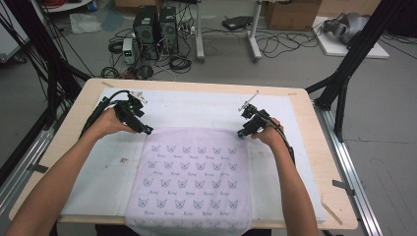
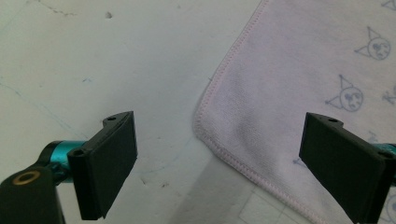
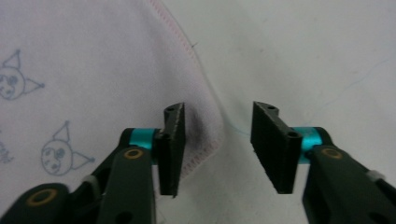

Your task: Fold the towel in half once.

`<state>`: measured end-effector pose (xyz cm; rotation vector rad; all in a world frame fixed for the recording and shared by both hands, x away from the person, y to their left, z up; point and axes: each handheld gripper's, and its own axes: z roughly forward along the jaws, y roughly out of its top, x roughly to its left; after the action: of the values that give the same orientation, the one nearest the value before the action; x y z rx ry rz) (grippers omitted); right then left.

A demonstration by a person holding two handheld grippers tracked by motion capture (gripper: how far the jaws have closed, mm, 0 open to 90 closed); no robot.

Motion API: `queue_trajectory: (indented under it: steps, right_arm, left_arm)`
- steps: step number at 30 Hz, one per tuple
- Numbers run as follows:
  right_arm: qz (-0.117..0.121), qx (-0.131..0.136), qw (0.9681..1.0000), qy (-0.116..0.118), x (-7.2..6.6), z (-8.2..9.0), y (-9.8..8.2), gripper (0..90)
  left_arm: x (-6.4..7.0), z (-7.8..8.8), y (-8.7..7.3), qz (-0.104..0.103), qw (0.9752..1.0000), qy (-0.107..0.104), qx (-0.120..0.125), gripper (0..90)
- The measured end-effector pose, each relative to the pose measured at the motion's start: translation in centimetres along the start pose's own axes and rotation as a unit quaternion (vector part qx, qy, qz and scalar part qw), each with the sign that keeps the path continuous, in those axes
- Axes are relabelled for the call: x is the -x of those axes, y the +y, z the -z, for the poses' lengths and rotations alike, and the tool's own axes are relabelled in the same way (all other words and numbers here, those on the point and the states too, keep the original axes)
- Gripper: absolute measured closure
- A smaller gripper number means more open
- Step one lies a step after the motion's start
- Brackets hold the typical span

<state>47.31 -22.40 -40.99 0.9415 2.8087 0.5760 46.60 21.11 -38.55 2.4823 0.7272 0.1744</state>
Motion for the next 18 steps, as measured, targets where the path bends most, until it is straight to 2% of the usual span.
queue_trajectory:
  steps: [4,10,15,18]
  right_arm:
    - [0.005,-0.018,0.9998,0.010,-0.3,-0.3,0.2,82.8]
    - [0.015,-0.021,0.9997,0.001,-0.9,0.0,0.6,85.1]
    - [0.016,-0.011,0.9998,0.001,-1.2,0.7,0.6,85.1]
    - [0.017,-0.010,0.9998,0.000,-1.3,1.0,0.5,85.1]
  left_arm:
    - [0.0,-0.5,0.1,0.003,1.0000,0.001,-0.009,15.6]
    - [0.0,-1.9,0.4,0.020,0.9993,0.004,-0.033,25.1]
    - [-0.1,-3.2,0.9,0.034,0.9976,0.010,-0.059,31.9]
    - [-0.3,-3.6,1.2,0.046,0.9969,0.015,-0.062,36.2]
